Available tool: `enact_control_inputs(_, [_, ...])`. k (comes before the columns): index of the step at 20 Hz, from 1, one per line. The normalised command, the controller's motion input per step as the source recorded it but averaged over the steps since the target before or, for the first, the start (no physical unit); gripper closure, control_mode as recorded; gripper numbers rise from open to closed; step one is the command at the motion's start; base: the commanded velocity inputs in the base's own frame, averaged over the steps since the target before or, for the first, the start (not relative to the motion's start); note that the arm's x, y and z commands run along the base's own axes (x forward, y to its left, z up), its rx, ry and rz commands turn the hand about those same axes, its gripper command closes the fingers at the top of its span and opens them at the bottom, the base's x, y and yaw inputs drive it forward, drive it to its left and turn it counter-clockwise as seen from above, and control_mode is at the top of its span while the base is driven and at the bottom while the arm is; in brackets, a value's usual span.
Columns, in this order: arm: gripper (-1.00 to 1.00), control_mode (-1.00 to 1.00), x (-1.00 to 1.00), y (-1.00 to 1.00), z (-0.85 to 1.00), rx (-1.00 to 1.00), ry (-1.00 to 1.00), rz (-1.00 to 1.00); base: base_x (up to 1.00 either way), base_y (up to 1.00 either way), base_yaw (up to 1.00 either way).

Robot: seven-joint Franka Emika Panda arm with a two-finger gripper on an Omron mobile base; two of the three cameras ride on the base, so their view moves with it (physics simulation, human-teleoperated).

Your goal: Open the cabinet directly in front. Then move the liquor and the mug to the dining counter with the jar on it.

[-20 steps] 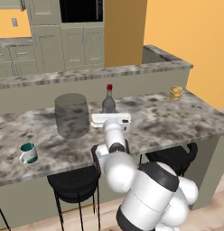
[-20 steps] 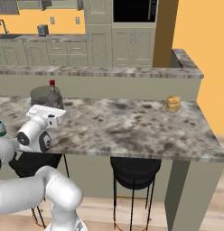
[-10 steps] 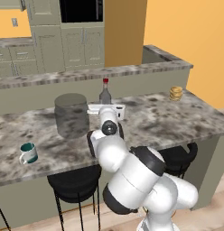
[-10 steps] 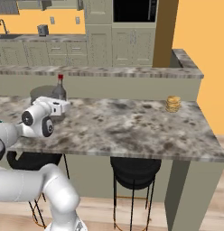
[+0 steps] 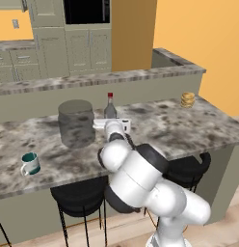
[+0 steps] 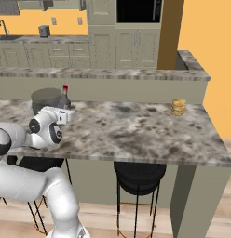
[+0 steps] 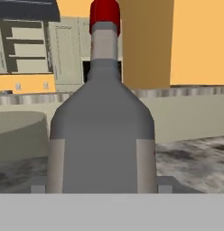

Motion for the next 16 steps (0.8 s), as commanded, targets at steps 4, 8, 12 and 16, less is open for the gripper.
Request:
enact_control_inputs(4, [1.0,-1.0,-0.13,-0.25,-0.48,0.0,0.0,0.06,0.0,0.0,0.0])
enact_control_inputs(8, [1.0,-1.0,-0.23,-0.21,-0.12,0.0,-0.2,0.06,0.0,0.0,0.0])
enact_control_inputs(12, [1.0,-1.0,-0.08,-0.01,-0.19,0.0,-0.33,0.11,0.0,0.0,0.0])
enact_control_inputs(16, [1.0,-1.0,0.0,0.0,-0.33,0.0,-0.32,0.1,0.0,0.0,0.0])
